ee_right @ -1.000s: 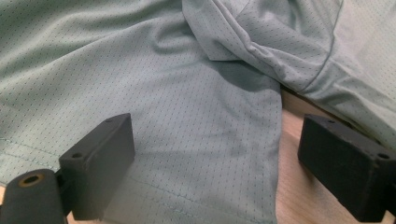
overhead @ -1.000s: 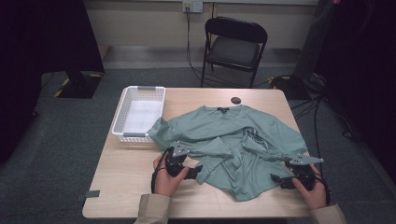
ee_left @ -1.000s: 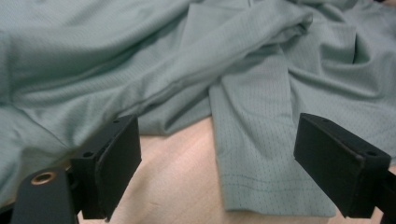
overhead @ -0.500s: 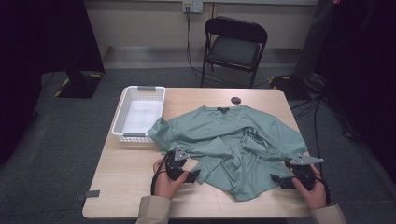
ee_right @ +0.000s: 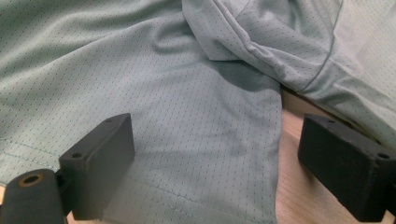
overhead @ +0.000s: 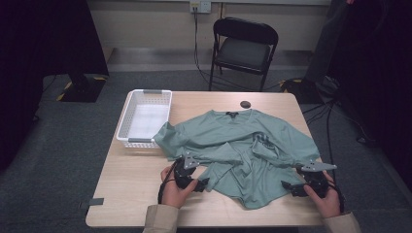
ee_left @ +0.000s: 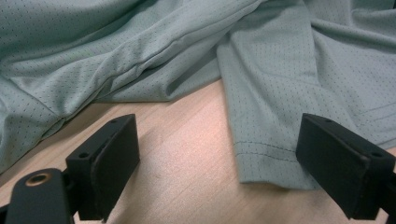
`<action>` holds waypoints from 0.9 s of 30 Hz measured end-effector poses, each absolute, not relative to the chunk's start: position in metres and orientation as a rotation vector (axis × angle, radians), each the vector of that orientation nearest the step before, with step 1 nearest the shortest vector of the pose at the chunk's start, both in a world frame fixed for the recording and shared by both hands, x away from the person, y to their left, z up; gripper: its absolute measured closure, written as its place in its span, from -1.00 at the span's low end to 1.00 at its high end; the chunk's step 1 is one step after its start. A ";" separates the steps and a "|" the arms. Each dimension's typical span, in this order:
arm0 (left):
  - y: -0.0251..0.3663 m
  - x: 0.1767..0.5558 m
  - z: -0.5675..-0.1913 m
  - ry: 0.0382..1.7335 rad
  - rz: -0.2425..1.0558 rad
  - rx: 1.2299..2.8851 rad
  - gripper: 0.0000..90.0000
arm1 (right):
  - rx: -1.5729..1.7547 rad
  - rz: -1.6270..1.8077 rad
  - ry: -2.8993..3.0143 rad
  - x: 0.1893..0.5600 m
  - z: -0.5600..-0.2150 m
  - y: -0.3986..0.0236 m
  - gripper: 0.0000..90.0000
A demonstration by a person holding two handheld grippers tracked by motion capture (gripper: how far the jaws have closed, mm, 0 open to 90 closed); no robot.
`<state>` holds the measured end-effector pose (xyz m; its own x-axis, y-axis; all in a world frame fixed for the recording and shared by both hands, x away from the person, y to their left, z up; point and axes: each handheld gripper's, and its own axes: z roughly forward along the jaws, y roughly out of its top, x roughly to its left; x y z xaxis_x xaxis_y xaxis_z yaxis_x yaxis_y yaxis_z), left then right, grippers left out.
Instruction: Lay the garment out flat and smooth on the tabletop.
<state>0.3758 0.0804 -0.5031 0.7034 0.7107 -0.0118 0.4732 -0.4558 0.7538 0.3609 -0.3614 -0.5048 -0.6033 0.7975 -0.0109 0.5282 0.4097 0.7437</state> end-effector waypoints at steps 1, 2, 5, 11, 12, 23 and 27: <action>0.080 0.376 -0.503 0.900 0.398 2.141 -0.72 | 1.140 1.020 2.306 0.361 -0.505 -0.361 -0.77; 0.080 0.376 -0.503 0.901 0.399 2.140 -0.72 | 1.140 1.020 2.306 0.361 -0.505 -0.361 -0.77; 0.080 0.376 -0.503 0.902 0.398 2.140 -0.72 | 1.141 1.019 2.305 0.361 -0.505 -0.361 -0.77; 0.080 0.376 -0.503 0.902 0.397 2.140 -0.72 | 1.144 1.033 2.305 0.361 -0.504 -0.362 -0.72; 0.080 0.376 -0.503 0.902 0.397 2.140 -0.72 | 1.147 1.030 2.305 0.362 -0.503 -0.362 -0.71; 0.080 0.376 -0.503 0.900 0.395 2.143 -0.73 | 0.985 1.114 2.300 0.389 -0.472 -0.324 -0.12; 0.080 0.376 -0.503 0.900 0.395 2.142 -0.73 | 0.990 1.096 2.306 0.408 -0.474 -0.306 0.06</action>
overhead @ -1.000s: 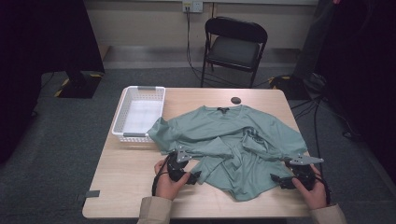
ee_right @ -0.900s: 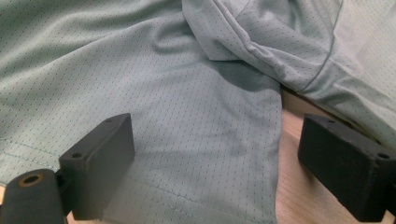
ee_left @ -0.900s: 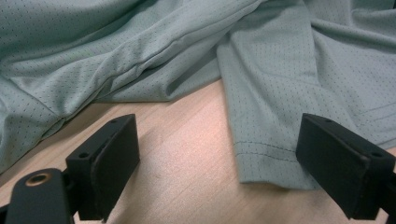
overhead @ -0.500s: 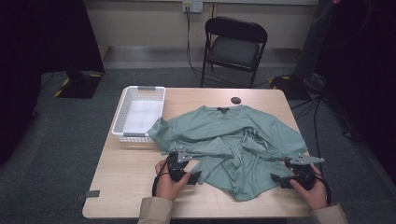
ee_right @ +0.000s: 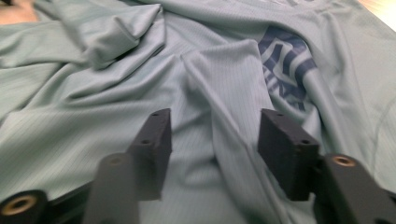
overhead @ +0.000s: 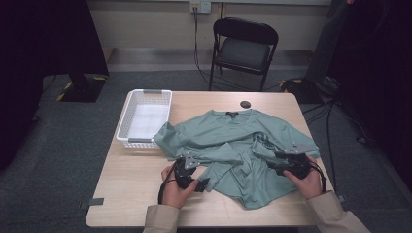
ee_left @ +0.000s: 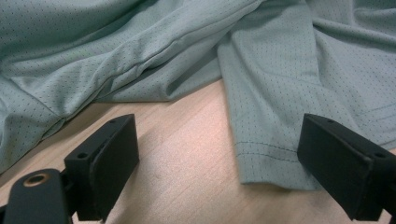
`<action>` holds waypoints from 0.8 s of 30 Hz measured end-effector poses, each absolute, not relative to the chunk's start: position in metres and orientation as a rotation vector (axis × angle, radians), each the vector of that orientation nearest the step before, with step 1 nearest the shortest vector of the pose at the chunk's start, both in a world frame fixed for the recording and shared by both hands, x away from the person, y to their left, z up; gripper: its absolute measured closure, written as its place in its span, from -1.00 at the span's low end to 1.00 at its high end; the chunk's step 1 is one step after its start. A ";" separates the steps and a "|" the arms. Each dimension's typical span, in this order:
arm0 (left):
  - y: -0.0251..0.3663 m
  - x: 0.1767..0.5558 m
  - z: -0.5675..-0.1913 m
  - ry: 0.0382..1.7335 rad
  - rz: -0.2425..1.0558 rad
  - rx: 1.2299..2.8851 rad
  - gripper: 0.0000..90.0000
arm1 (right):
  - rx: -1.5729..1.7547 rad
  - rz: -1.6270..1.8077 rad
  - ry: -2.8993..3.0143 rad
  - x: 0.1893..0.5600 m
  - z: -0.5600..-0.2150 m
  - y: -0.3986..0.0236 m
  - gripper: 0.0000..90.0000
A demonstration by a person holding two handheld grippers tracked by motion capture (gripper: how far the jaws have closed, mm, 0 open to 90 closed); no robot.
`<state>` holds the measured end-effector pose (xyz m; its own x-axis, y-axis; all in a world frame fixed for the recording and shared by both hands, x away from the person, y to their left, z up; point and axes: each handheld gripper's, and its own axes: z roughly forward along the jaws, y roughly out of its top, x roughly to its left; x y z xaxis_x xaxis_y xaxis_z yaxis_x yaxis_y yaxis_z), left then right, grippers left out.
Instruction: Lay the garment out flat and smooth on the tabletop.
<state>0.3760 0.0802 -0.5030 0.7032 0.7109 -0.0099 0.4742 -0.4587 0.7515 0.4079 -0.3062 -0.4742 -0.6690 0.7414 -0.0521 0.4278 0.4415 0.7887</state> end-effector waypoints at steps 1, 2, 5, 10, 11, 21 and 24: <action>0.080 0.376 -0.503 0.899 0.394 2.143 -0.73 | 0.984 1.077 2.310 0.411 -0.475 -0.302 0.10; 0.080 0.376 -0.503 0.901 0.392 2.141 -0.73 | 0.983 1.066 2.306 0.415 -0.476 -0.299 0.12; 0.080 0.376 -0.503 0.900 0.391 2.142 -0.73 | 0.987 1.074 2.301 0.421 -0.477 -0.292 0.24; 0.080 0.376 -0.503 0.899 0.390 2.142 -0.73 | 0.990 1.057 2.320 0.431 -0.481 -0.283 0.51; 0.080 0.376 -0.503 0.899 0.390 2.142 -0.73 | 0.996 1.057 2.325 0.433 -0.483 -0.282 0.56; 0.081 0.376 -0.503 0.899 0.389 2.142 -0.73 | 1.072 1.194 2.268 0.446 -0.459 -0.308 0.98; 0.081 0.376 -0.503 0.898 0.388 2.142 -0.73 | 1.117 1.223 2.219 0.451 -0.449 -0.326 0.98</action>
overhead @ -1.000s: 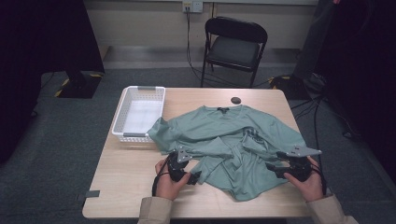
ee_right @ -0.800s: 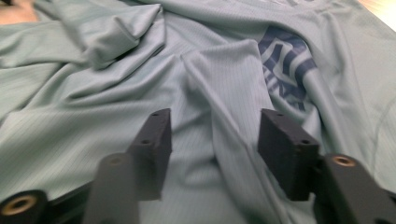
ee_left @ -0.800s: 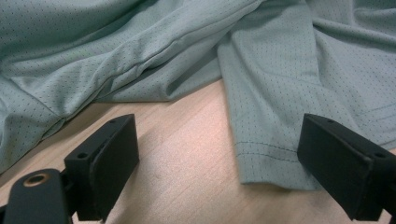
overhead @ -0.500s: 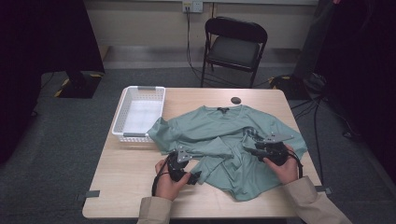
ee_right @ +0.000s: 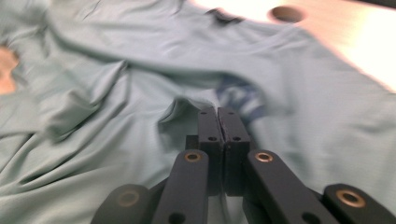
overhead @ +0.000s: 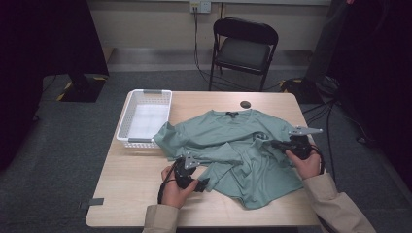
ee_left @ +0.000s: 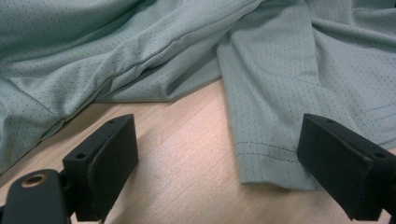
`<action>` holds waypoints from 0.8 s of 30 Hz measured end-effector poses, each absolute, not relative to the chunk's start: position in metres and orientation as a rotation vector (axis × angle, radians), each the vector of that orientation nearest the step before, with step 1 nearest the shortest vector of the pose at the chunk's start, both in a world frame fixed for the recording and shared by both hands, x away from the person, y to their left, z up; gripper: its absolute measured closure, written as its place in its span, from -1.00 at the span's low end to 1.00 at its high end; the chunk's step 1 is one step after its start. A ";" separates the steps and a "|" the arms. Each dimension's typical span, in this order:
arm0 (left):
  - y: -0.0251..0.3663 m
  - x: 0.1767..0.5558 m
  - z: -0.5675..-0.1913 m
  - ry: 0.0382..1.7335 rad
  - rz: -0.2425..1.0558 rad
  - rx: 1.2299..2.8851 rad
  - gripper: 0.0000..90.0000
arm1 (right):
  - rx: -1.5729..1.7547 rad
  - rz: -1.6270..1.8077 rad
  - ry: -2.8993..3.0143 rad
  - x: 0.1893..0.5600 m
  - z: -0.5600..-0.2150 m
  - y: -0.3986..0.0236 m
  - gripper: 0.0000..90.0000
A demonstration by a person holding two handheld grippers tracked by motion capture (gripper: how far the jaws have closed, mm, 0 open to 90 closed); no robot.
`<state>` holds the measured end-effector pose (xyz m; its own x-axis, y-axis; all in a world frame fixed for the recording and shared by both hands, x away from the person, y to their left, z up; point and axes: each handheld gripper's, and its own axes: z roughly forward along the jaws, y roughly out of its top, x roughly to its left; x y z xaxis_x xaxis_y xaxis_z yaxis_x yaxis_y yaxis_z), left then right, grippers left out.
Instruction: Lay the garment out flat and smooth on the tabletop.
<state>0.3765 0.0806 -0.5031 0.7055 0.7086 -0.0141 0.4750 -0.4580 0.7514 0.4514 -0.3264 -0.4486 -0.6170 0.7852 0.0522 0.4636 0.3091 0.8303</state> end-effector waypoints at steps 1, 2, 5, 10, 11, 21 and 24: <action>0.081 0.377 -0.503 0.898 0.388 2.142 -0.73 | 1.140 1.233 2.201 0.454 -0.446 -0.334 0.98; 0.081 0.377 -0.503 0.898 0.388 2.142 -0.73 | 1.166 1.252 2.180 0.456 -0.445 -0.341 0.98; 0.081 0.377 -0.503 0.898 0.388 2.142 -0.73 | 1.250 1.269 2.118 0.467 -0.446 -0.364 0.98; 0.081 0.377 -0.503 0.896 0.387 2.143 -0.73 | 1.349 1.262 2.048 0.482 -0.453 -0.387 0.73; 0.081 0.377 -0.503 0.896 0.387 2.143 -0.73 | 1.360 1.248 2.034 0.482 -0.455 -0.389 0.68; 0.081 0.377 -0.503 0.896 0.387 2.143 -0.73 | 1.214 1.231 2.105 0.428 -0.460 -0.380 0.18; 0.081 0.377 -0.503 0.896 0.387 2.143 -0.73 | 1.178 1.191 2.145 0.406 -0.467 -0.378 0.04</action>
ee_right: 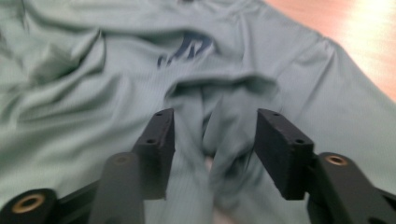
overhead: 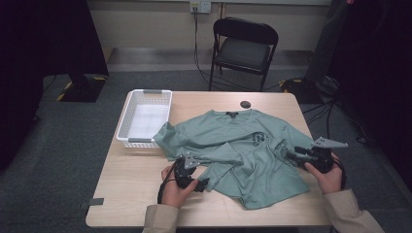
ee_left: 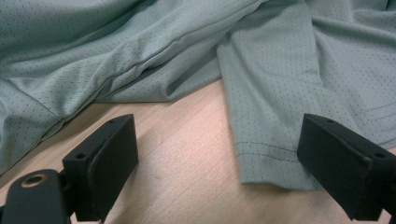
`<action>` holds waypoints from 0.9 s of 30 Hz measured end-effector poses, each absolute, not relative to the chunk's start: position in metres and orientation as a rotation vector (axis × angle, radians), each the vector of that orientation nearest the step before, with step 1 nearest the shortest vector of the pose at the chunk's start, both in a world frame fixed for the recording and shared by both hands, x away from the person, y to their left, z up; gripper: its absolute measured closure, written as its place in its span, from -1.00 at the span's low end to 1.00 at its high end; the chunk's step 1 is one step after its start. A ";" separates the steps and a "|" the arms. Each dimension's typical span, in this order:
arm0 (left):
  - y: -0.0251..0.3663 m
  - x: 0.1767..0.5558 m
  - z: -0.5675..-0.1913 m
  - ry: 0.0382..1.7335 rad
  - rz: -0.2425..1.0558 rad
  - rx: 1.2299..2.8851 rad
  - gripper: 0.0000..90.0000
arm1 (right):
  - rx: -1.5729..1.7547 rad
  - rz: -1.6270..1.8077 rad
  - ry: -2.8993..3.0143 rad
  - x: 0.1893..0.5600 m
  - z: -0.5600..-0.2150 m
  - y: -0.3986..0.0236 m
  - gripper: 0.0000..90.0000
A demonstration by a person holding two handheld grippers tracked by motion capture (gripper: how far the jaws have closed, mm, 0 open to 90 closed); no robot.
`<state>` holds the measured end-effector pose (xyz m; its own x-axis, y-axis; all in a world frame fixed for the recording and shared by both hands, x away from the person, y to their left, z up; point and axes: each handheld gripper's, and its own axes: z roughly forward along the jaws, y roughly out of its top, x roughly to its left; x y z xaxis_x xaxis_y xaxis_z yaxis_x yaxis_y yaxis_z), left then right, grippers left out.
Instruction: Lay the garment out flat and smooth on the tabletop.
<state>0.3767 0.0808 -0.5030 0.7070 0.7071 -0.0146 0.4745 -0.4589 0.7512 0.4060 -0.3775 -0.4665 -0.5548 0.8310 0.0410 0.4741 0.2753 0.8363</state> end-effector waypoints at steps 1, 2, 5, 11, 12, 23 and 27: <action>0.081 0.377 -0.503 0.896 0.387 2.143 -0.73 | 1.163 1.164 2.156 0.400 -0.469 -0.377 0.02; 0.081 0.377 -0.503 0.896 0.387 2.143 -0.73 | 1.160 1.161 2.163 0.394 -0.472 -0.377 0.02; 0.081 0.377 -0.503 0.896 0.387 2.143 -0.73 | 1.164 1.142 2.231 0.378 -0.485 -0.377 0.08; 0.081 0.377 -0.503 0.895 0.387 2.143 -0.73 | 1.150 1.060 2.272 0.361 -0.497 -0.374 0.24; 0.081 0.377 -0.503 0.894 0.387 2.143 -0.73 | 1.153 1.051 2.275 0.361 -0.498 -0.374 0.34; 0.081 0.377 -0.503 0.887 0.382 2.145 -0.73 | 1.142 1.066 2.295 0.345 -0.499 -0.370 0.98; 0.081 0.377 -0.503 0.886 0.383 2.145 -0.73 | 1.137 1.096 2.323 0.327 -0.499 -0.371 0.98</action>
